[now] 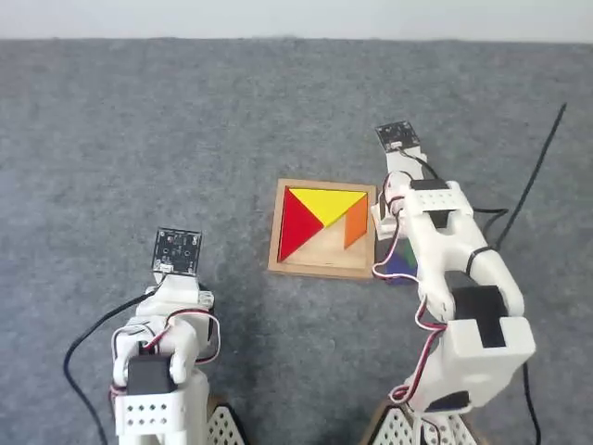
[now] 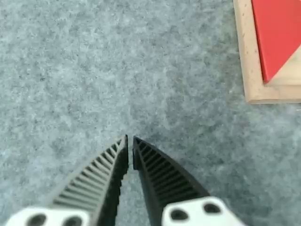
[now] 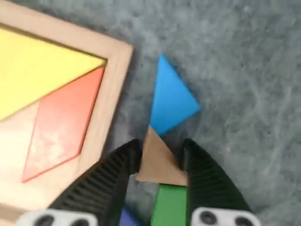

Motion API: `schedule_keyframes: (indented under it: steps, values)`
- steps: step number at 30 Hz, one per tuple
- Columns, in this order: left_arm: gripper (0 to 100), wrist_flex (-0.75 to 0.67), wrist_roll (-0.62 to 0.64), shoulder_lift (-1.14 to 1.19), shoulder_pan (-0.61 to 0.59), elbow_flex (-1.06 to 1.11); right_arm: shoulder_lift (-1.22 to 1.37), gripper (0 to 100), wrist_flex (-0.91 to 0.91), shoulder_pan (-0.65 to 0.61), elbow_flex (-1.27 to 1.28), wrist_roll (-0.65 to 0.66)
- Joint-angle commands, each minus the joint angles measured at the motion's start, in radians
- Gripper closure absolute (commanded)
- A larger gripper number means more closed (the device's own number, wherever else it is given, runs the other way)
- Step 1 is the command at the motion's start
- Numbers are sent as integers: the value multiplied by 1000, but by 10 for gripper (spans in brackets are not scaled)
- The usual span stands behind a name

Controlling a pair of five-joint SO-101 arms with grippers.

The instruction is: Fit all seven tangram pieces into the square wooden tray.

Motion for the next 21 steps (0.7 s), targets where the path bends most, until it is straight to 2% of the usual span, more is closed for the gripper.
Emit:
schedule_keyframes:
  steps: [1,12,21]
  values:
    - [979,3,0,-17,2,-12,-107,865,31,4,8,0]
    - [979,3,0,-17,2,-12,-452,865,31,-28,210,5]
    - [979,3,0,-17,2,-12,-516,861,-22,-76,304,0]
